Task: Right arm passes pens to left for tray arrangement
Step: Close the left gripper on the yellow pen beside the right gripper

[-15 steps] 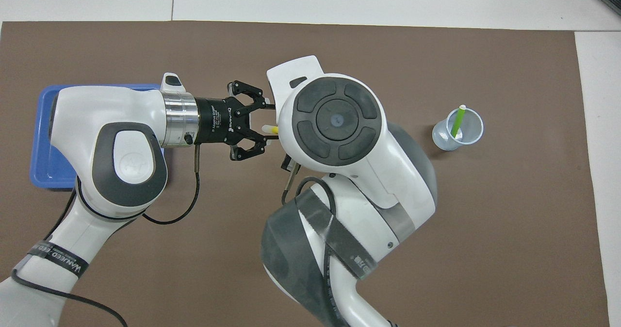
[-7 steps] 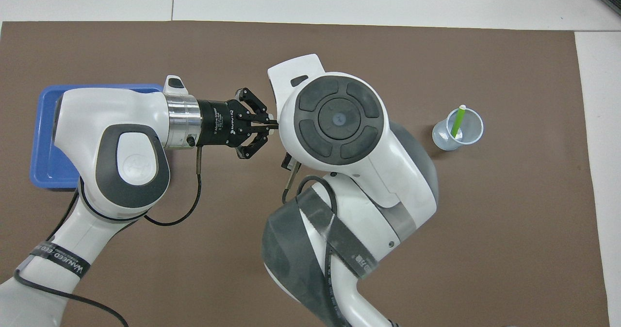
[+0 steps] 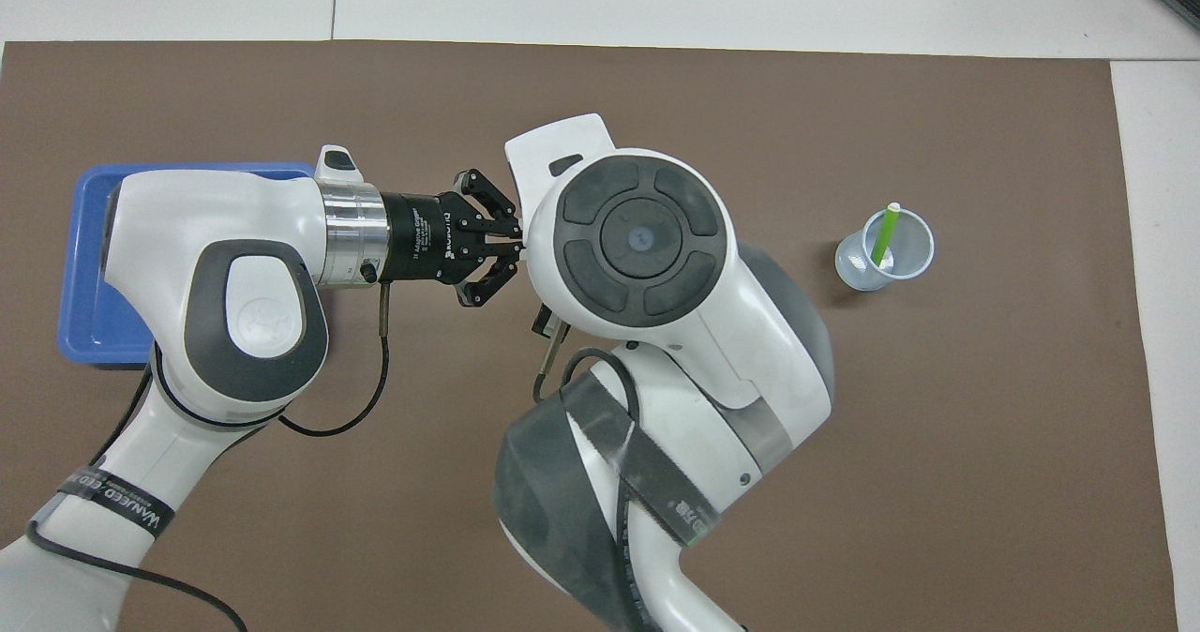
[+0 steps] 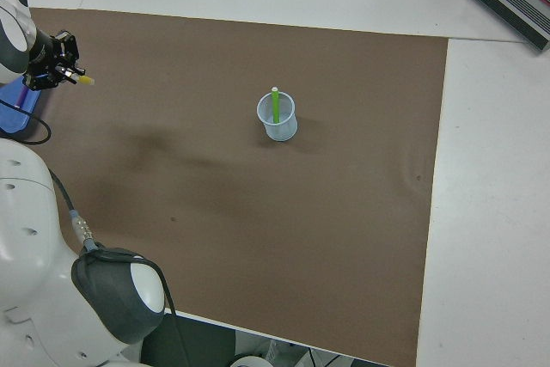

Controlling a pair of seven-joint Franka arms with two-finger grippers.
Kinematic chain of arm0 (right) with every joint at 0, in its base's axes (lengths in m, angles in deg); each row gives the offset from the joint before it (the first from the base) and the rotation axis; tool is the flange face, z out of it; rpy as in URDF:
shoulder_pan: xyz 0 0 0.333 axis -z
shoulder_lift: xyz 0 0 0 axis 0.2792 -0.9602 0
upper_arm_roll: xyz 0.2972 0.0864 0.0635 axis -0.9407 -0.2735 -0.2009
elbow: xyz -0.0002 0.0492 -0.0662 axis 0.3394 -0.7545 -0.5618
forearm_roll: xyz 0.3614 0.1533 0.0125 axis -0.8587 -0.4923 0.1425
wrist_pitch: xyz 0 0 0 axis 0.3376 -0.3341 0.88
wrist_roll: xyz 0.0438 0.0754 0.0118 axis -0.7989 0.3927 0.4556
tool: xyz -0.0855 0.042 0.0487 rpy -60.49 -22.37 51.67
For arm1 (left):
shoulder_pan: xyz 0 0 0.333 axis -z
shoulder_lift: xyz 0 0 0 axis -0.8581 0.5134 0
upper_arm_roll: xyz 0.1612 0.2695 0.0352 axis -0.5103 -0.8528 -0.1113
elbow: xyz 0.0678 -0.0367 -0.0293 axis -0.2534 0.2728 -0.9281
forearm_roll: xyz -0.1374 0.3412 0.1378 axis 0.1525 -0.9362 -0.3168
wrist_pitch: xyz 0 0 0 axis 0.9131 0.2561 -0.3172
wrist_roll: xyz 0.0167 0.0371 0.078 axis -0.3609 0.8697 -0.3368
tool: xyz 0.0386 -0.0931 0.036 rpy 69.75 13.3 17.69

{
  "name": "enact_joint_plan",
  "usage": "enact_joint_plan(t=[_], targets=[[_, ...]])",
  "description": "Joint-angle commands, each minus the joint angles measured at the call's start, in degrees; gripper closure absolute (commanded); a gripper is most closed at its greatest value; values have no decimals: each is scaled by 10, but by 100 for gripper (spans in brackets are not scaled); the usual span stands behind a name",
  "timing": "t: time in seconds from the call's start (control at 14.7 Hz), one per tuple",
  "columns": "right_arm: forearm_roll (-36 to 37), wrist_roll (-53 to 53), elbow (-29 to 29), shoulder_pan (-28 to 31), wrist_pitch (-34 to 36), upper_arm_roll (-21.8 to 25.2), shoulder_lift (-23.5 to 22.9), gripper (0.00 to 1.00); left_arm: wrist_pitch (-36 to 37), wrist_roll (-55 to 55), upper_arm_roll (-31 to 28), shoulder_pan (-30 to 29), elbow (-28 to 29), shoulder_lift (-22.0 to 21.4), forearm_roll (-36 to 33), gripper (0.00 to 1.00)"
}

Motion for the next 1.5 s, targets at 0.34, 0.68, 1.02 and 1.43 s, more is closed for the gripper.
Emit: enact_joint_plan(t=[0.34, 0.68, 1.02, 1.43], targets=[[-20, 13, 10, 2, 0, -1, -7, 100, -3, 5, -3, 8, 13, -12, 10, 29], [-20, 14, 10, 2, -1, -1, -7, 100, -5, -19, -3, 17, 29, -21, 8, 36], [-20, 20, 10, 2, -9, -1, -8, 100, -6, -47, -3, 27, 30, -22, 8, 100], [-21, 21, 10, 2, -8, -1, -8, 100, -4, -46, -3, 22, 30, -22, 9, 100]])
